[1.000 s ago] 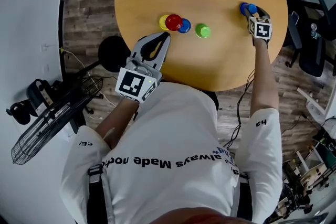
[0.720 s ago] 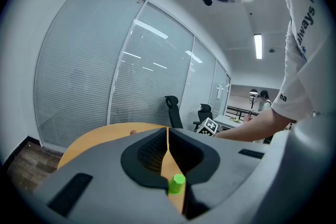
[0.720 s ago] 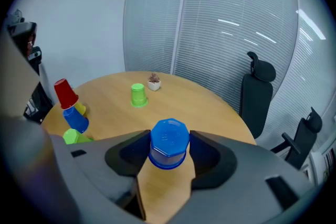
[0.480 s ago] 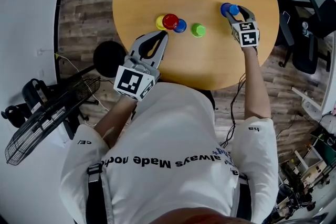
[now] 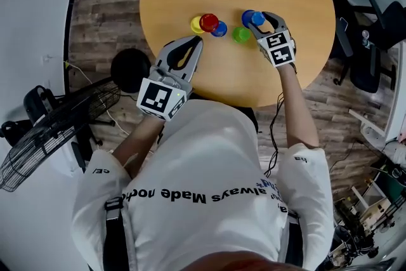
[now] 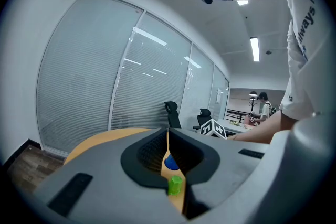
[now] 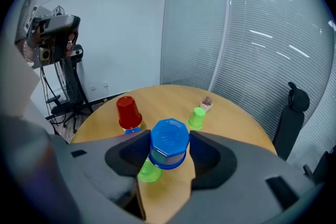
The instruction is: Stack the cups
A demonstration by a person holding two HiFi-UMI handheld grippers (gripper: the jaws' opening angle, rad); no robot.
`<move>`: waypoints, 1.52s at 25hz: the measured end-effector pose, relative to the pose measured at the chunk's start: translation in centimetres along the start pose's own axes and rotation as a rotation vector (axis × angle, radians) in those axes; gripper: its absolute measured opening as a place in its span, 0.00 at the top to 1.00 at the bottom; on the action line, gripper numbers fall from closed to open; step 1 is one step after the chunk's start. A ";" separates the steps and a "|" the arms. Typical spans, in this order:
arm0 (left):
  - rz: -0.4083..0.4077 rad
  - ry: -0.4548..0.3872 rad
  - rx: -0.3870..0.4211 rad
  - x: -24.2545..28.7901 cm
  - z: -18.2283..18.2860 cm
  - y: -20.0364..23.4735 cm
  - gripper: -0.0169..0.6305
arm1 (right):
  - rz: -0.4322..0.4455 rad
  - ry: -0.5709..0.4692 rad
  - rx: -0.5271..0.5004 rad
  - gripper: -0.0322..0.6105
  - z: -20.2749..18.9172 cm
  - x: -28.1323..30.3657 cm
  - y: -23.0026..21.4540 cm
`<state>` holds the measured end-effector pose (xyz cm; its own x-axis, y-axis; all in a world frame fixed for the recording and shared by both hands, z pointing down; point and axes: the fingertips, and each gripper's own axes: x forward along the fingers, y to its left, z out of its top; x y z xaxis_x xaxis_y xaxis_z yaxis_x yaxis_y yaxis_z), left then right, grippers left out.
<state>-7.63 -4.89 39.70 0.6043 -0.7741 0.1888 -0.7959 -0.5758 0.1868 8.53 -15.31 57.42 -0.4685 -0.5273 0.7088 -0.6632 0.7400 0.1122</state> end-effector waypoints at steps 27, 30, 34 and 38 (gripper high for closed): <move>0.049 -0.013 -0.015 -1.7 0.2 1.0 0.92 | 0.127 0.081 -0.133 0.55 -1.0 3.8 7.7; 0.048 -0.012 -0.015 -1.7 0.2 1.1 0.92 | 0.135 0.075 -0.135 0.54 -0.9 3.8 7.9; 0.045 -0.012 -0.015 -1.8 0.0 1.3 0.92 | 0.152 0.051 -0.117 0.51 -0.6 3.6 8.1; 0.038 -0.015 -0.016 -1.7 0.1 1.5 0.92 | 0.166 -0.003 -0.054 0.51 0.6 2.5 8.2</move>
<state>-9.86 -4.41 39.58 0.5731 -0.7992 0.1811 -0.8175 -0.5420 0.1950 1.59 -10.85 59.70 -0.5704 -0.3971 0.7190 -0.5443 0.8383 0.0312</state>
